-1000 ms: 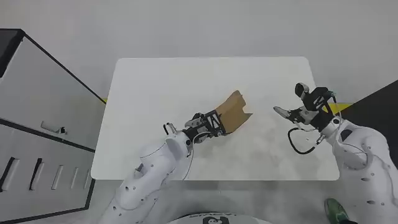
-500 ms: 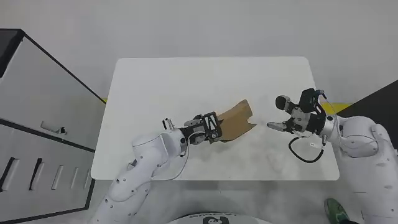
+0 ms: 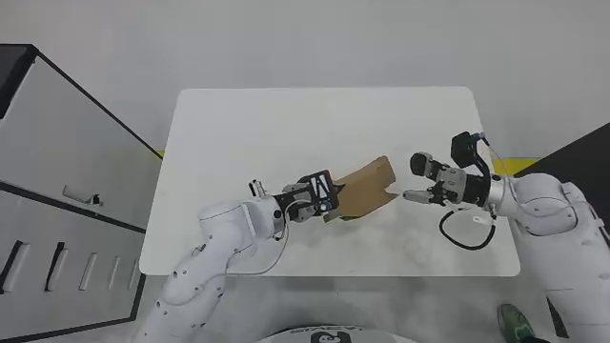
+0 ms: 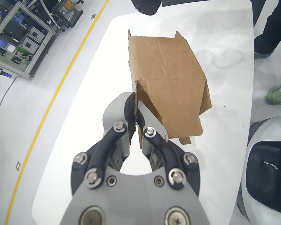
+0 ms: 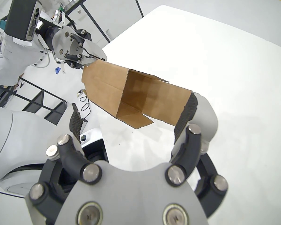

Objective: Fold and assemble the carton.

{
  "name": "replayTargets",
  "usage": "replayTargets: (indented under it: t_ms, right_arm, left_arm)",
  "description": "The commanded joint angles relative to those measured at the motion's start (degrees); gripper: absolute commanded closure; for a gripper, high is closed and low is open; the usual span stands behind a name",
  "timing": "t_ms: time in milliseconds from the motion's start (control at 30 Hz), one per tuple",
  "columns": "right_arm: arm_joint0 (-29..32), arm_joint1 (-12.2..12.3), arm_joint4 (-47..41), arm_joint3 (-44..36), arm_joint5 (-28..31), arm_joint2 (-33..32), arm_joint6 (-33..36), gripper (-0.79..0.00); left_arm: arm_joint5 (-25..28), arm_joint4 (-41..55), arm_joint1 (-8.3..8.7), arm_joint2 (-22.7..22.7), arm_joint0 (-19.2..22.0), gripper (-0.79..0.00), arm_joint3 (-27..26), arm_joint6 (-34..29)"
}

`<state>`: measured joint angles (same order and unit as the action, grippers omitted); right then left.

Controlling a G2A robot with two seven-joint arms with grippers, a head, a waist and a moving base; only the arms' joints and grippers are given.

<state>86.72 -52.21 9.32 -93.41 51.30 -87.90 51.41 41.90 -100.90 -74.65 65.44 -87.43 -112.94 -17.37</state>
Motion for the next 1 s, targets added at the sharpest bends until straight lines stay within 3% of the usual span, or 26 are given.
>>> replayTargets:
  t_ms: [0,200,433,733,967]
  right_arm:
    - [-0.41,0.18,-2.8,0.94,-0.44,1.22,2.02,-0.785]
    - [-2.6,2.38,-18.8,2.11,-4.63,6.74,6.22,-0.785]
    - [-5.84,6.2,-31.53,2.44,-11.82,11.91,13.42,-0.785]
    - [-5.1,5.95,-33.0,1.8,-12.38,12.77,11.79,-0.785]
    - [-6.12,5.81,-35.8,4.67,-12.99,13.58,14.56,-0.785]
  left_arm:
    - [2.12,0.21,0.27,0.25,0.42,0.0,-0.1,0.36]
    - [6.54,2.72,0.95,1.41,1.08,0.0,-0.13,0.16]
    - [8.99,5.97,1.47,1.35,1.83,0.0,0.25,-0.13]
    - [7.49,5.47,1.64,1.14,1.91,0.0,0.25,-0.45]
    - [8.44,6.87,2.19,1.33,2.5,0.0,1.0,0.24]
